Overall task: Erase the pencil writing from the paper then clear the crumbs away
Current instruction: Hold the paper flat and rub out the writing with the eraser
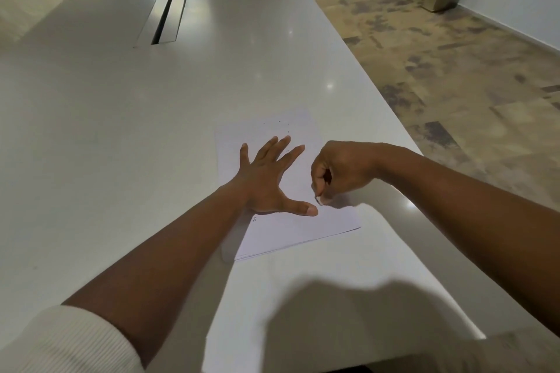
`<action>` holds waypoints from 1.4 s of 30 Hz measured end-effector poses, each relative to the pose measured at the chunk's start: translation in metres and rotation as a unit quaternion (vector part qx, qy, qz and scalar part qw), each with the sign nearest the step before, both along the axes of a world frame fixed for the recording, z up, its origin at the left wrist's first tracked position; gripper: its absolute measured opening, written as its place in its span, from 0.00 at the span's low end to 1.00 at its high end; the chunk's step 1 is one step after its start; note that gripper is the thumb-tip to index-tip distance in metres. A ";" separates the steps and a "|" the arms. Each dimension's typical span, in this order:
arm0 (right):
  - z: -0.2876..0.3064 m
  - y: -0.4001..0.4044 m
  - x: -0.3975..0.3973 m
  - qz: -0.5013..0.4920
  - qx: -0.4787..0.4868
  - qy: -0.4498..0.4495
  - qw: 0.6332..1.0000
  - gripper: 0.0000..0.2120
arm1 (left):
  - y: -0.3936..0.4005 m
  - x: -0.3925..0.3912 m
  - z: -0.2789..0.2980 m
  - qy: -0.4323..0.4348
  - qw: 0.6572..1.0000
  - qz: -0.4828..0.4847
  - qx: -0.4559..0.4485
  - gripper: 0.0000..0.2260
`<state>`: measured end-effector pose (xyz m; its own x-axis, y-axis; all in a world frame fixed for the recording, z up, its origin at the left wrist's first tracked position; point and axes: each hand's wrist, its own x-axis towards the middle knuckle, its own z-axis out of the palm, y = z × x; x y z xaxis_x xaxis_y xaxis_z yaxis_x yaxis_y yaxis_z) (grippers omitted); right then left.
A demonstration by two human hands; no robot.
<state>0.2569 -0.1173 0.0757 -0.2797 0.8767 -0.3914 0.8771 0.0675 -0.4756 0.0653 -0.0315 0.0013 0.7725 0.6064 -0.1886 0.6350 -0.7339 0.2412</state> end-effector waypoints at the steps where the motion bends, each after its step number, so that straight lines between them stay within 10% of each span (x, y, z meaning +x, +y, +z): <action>1: 0.000 0.001 0.001 -0.012 0.024 0.002 1.000 0.02 | 0.000 0.000 0.000 0.000 1.000 0.000 0.000 0.62; 37: -0.024 0.021 -0.012 -0.123 0.215 0.120 0.961 0.02 | -0.001 0.002 0.005 0.012 1.000 0.012 -0.012 0.69; 42: -0.023 0.013 -0.024 -0.026 0.111 0.102 0.988 0.02 | -0.001 0.004 0.008 0.021 0.999 0.013 -0.022 0.70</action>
<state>0.2325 -0.1042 0.0530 -0.2854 0.9499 -0.1272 0.7693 0.1479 -0.6215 0.0693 -0.0326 0.0091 0.7476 0.6161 -0.2480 0.6637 -0.7067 0.2453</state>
